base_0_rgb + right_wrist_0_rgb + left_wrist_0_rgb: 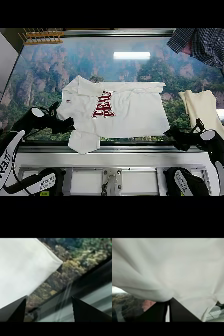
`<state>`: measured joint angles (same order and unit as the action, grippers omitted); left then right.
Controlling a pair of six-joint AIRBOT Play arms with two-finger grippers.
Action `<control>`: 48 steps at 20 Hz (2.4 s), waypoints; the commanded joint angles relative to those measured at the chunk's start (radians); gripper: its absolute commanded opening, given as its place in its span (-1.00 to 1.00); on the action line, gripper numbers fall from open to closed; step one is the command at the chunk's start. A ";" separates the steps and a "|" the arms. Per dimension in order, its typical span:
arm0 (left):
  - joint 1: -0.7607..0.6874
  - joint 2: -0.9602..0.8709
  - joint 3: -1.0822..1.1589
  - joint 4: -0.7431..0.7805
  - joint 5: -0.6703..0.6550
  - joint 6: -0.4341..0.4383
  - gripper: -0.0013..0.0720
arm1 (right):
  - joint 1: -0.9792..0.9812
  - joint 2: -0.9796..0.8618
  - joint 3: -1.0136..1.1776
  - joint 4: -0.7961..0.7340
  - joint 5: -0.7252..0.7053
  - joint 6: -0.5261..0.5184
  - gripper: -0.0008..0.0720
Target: Fold the clothes and pants, and hang the long-sleeved shirts on hangers.
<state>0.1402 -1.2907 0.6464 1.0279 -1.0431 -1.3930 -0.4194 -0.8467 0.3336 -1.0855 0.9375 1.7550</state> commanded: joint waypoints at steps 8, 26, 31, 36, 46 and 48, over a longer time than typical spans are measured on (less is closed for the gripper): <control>-0.007 -0.001 0.002 0.000 0.026 0.002 -0.94 | 0.207 -0.099 -0.031 0.077 -0.323 -0.044 -0.20; 0.130 0.861 0.812 -0.002 0.003 -0.117 -0.94 | 0.207 0.239 1.080 -0.172 -0.056 -0.215 -0.95; 0.130 0.969 0.888 -0.002 -0.003 -0.195 -0.94 | 0.207 0.372 1.080 -0.172 -0.028 -0.215 -0.95; 0.130 0.847 0.945 -0.003 -0.154 -0.195 -0.94 | 0.207 0.349 1.081 -0.170 0.030 -0.215 -0.95; 0.064 0.241 0.531 -0.008 -0.005 -0.056 -0.94 | 0.285 -0.330 1.081 -0.196 0.181 -0.312 -0.96; 0.021 0.079 0.525 -0.008 0.098 -0.014 -0.94 | 0.321 -0.488 1.091 -0.198 0.137 -0.312 -0.96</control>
<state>0.2085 -1.0077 1.2194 1.0203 -1.0805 -1.4860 -0.1413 -1.1187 1.4162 -1.2724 1.0893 1.4567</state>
